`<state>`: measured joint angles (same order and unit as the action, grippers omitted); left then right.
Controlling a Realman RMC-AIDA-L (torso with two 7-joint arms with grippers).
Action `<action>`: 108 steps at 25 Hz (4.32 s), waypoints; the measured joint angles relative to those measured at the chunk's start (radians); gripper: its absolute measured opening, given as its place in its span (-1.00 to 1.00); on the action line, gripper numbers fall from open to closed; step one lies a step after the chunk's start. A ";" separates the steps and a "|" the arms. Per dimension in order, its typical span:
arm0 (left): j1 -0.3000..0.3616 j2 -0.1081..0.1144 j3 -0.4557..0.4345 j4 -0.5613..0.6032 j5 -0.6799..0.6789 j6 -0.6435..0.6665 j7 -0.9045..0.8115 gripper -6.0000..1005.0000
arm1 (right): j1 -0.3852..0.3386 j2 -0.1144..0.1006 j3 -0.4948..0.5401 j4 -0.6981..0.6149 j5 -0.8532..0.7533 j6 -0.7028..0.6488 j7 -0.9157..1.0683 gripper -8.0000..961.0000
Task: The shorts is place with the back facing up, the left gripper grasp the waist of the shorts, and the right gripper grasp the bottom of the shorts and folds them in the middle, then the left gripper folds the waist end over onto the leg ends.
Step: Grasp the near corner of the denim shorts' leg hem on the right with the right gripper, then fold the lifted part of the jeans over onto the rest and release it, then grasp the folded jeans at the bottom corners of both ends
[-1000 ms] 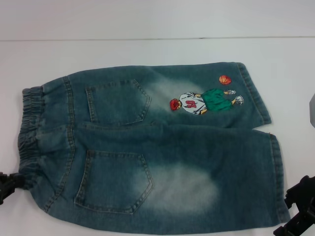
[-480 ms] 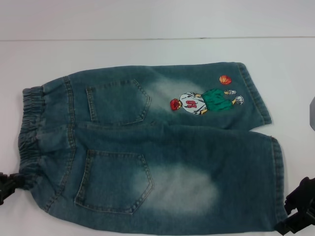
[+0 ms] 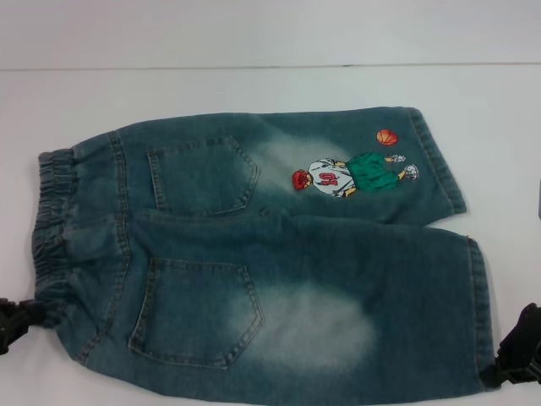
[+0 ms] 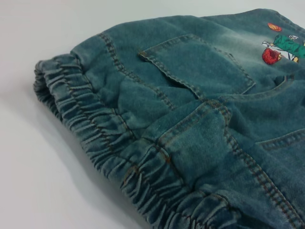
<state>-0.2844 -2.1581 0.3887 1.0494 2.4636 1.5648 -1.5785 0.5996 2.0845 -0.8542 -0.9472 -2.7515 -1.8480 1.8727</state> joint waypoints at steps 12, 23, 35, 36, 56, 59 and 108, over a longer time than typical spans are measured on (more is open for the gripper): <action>0.001 0.004 -0.049 0.013 -0.010 0.049 -0.025 -0.87 | -0.036 -0.033 0.229 -0.051 0.075 -0.040 -0.129 -0.92; -0.040 0.005 -0.086 0.136 -0.116 0.197 -0.208 -0.87 | -0.046 -0.059 0.391 -0.055 0.259 -0.009 -0.139 -0.92; -0.163 0.016 -0.064 0.106 -0.108 0.093 -0.365 -0.87 | -0.003 -0.029 0.414 -0.021 0.354 0.303 -0.078 -0.93; -0.170 0.017 -0.057 0.101 -0.106 0.073 -0.377 -0.87 | 0.005 -0.025 0.413 -0.014 0.359 0.334 -0.078 -0.93; -0.214 0.013 0.172 -0.026 -0.103 -0.406 -0.482 -0.87 | 0.138 -0.001 0.236 0.142 0.399 0.847 -0.080 -0.82; -0.215 0.016 0.185 -0.035 -0.103 -0.422 -0.482 -0.86 | 0.141 0.000 0.214 0.156 0.399 0.871 -0.078 -0.79; -0.029 -0.004 0.148 -0.210 -0.397 -0.472 0.263 0.86 | -0.163 -0.001 0.214 0.107 0.784 0.332 -0.453 0.96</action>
<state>-0.3131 -2.1622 0.5363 0.8396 2.0665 1.0931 -1.3155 0.4362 2.0832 -0.6400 -0.8401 -1.9678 -1.5157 1.4194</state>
